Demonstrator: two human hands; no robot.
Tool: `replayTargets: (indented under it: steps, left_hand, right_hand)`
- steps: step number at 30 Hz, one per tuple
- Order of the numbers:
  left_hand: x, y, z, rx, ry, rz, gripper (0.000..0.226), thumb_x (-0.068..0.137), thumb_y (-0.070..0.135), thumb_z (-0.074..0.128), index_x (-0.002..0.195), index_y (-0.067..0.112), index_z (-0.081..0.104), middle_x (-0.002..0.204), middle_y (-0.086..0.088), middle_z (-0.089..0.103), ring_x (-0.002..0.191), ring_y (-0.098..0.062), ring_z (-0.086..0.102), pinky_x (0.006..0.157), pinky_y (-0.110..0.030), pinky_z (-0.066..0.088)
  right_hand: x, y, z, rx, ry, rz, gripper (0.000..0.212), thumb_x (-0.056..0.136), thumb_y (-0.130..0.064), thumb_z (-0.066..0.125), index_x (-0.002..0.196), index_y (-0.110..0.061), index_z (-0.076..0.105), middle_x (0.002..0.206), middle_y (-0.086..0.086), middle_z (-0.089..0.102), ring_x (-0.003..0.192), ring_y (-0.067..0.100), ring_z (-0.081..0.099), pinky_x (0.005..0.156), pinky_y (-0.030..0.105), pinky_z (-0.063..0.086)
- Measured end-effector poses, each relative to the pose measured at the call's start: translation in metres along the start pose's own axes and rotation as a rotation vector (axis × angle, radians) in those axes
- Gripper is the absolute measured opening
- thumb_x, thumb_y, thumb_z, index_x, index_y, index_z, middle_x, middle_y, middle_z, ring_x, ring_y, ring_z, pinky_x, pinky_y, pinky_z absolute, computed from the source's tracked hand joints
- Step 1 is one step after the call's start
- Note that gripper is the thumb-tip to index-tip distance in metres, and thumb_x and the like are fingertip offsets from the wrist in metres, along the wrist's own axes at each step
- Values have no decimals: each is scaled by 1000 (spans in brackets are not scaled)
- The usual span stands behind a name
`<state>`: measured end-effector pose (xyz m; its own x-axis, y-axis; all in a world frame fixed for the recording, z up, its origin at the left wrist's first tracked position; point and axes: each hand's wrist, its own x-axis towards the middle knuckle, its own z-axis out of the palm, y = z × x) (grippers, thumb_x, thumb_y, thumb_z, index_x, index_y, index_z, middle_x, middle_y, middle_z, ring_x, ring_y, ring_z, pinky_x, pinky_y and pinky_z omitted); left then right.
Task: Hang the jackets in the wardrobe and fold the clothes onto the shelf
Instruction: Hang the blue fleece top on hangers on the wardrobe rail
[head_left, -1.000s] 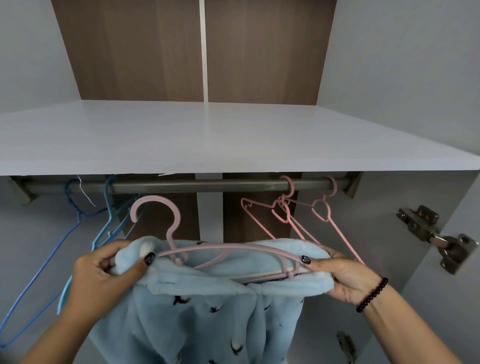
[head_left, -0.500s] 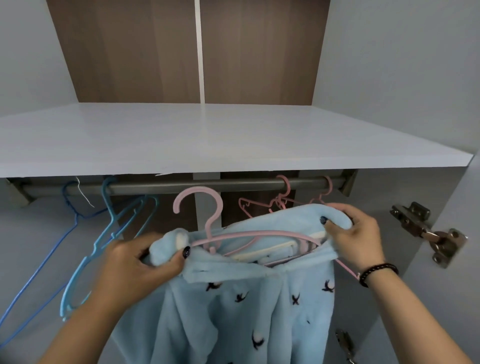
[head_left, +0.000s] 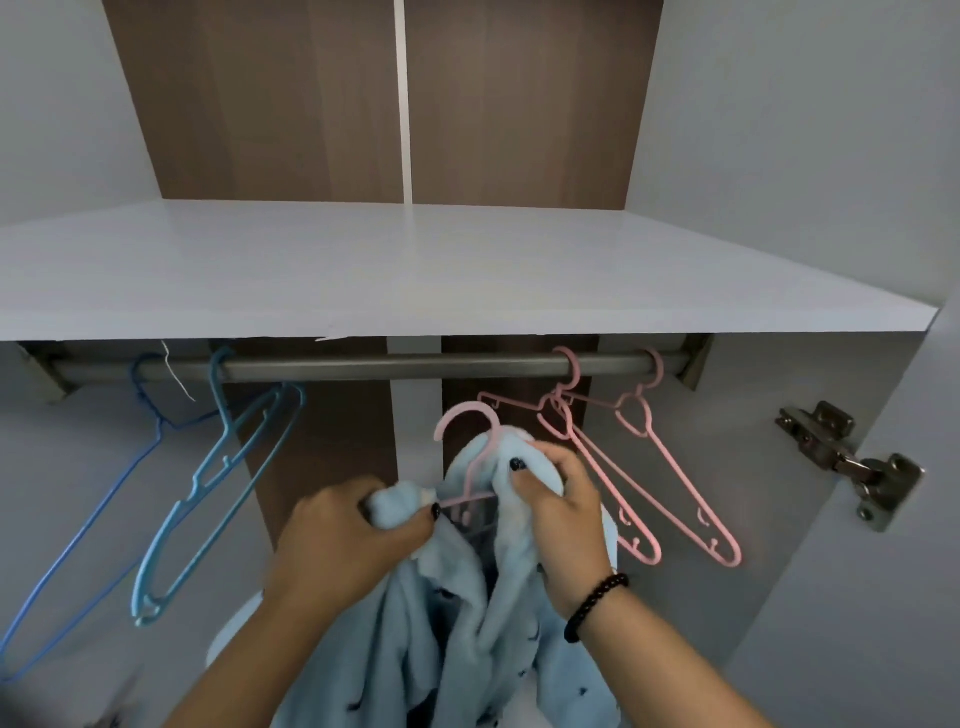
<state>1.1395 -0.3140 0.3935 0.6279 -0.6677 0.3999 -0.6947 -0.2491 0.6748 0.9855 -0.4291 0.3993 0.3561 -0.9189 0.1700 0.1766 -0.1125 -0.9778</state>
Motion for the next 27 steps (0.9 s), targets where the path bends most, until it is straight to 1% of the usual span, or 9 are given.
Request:
replayTargets:
  steps: [2, 4, 6, 8, 10, 16, 20, 22, 27]
  left_hand:
    - [3, -3, -6, -133, 30, -44, 35, 58, 48, 86, 60, 21, 64, 53, 12, 62, 48, -2, 55, 46, -16, 39]
    - [5, -8, -11, -172, 54, -46, 34, 59, 40, 88, 60, 17, 63, 50, 12, 59, 45, -2, 51, 44, -13, 36]
    - [6, -14, -13, -241, 51, -43, 34, 58, 41, 85, 61, 15, 64, 50, 10, 59, 44, -1, 50, 43, -12, 36]
    - [7, -17, -13, -326, 47, -27, 42, 50, 53, 74, 63, 14, 65, 53, 7, 62, 45, 0, 51, 44, -13, 39]
    - [9, -20, -10, -386, 36, -2, 46, 50, 55, 68, 65, 12, 66, 55, 5, 63, 47, 0, 53, 45, -14, 41]
    - [18, -24, 4, -396, 2, 6, 41, 54, 55, 68, 73, 18, 68, 66, 6, 68, 56, -2, 61, 51, -21, 49]
    - [39, -23, 17, -275, 102, -21, 54, 61, 64, 68, 99, 25, 66, 86, 14, 70, 77, -1, 66, 68, -25, 55]
    - [50, -20, 24, -211, 128, -49, 63, 68, 56, 75, 119, 25, 55, 102, 11, 64, 92, -6, 61, 80, -28, 50]
    - [43, -18, 52, -13, 242, 49, 65, 69, 36, 84, 123, 13, 56, 117, 5, 48, 108, -7, 36, 93, -24, 31]
  right_hand:
    - [1, 13, -6, -213, -50, -1, 19, 91, -11, 58, 104, -26, 59, 106, -5, 61, 85, 0, 56, 72, 12, 43]
    - [5, 19, -21, -751, -129, -278, 30, 93, -27, 56, 122, -29, 56, 114, -6, 53, 92, -1, 50, 78, 7, 41]
    - [11, 19, -32, -1058, -160, -553, 45, 89, -45, 51, 130, -27, 54, 122, 0, 43, 107, 12, 45, 91, 19, 42]
    - [18, 13, -36, -1107, -253, -606, 57, 87, -55, 47, 136, -26, 48, 137, 3, 35, 124, 19, 35, 104, 30, 35]
    - [26, 8, -35, -1130, -399, -568, 63, 89, -55, 48, 144, -28, 33, 144, -3, 30, 129, 16, 33, 110, 33, 32]
    - [55, 0, -30, -1253, -569, -647, 39, 95, -33, 50, 132, -22, 44, 118, -1, 50, 103, 21, 52, 82, 29, 42]
    - [79, -3, -29, -1244, -511, -636, 40, 96, -33, 50, 134, -22, 48, 128, 2, 56, 106, 26, 58, 84, 36, 48]
    - [88, -5, -29, -1218, -452, -651, 41, 95, -32, 52, 135, -22, 50, 131, 2, 57, 109, 27, 58, 85, 36, 48]
    - [107, -15, -28, -1216, -395, -635, 30, 94, -30, 55, 120, -16, 61, 101, 0, 65, 93, 28, 62, 67, 29, 42]
